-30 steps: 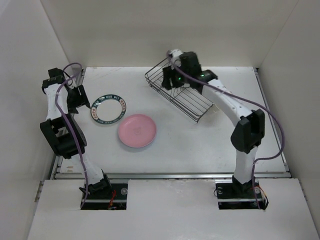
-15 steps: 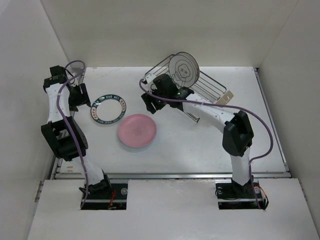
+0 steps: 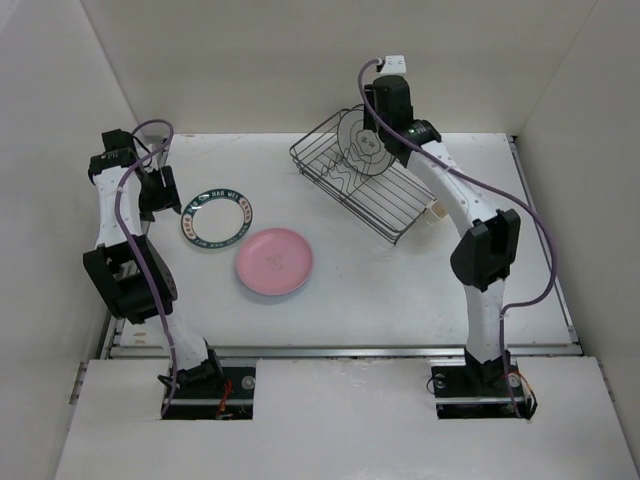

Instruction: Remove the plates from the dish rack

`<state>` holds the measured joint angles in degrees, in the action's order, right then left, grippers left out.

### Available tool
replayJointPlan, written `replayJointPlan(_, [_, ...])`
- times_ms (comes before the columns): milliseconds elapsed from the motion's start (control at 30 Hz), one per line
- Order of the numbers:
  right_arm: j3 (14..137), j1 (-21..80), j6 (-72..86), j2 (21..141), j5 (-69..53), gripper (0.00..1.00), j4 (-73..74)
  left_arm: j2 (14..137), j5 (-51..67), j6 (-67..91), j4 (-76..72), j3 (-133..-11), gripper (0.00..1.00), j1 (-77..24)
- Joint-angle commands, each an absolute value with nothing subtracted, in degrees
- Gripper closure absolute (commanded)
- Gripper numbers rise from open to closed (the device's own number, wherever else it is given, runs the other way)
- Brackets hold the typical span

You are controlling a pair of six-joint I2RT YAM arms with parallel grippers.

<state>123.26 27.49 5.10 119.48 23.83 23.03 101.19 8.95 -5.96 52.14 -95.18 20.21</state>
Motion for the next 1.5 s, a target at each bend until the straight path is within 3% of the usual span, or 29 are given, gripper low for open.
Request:
replayJointPlan(0, [127.17, 26.20, 8.96, 123.48, 27.25, 0.52, 23.64, 98.17, 7.47, -7.12, 53.52, -95.71, 0.38, 20.04])
replayJointPlan(400, [128.77, 20.57, 7.48, 131.13, 21.28, 0.52, 23.64, 100.28, 7.47, -7.12, 54.67, -98.00, 0.38, 20.04])
replayJointPlan(500, [126.74, 20.57, 3.35, 131.13, 19.43, 0.61, 23.03, 100.81, 7.47, -7.12, 55.20, -98.00, 0.38, 20.04])
replayJointPlan(600, [124.02, 20.57, 2.29, 130.52, 18.37, 0.91, 22.50, 100.81, 7.47, -7.12, 55.20, -98.00, 0.38, 20.04])
replayJointPlan(667, [122.79, 20.57, 1.68, 129.91, 20.64, 1.00, 21.88, 100.81, 7.47, -7.12, 55.20, -98.00, 0.38, 20.04])
replayJointPlan(1067, [123.93, 23.28, -5.54, 116.73, 28.13, 1.00, 19.25, 97.65, 11.32, -10.02, 55.20, -97.47, 0.37, 17.84])
replayJointPlan(1167, [122.35, 25.39, -6.06, 111.90, 22.34, 1.00, 19.25, 96.24, 15.02, -11.51, 55.20, -96.86, 0.37, 16.53])
replayJointPlan(1300, [118.22, 29.09, -4.85, 109.16, 14.43, 1.00, 21.96, 94.05, 26.24, -15.20, 55.89, -96.86, 0.26, 14.51])
replayJointPlan(1467, [110.67, 33.38, 2.10, 109.33, -4.25, 1.00, 21.36, 91.85, 38.22, -17.58, 56.69, -96.86, 0.15, 11.17])
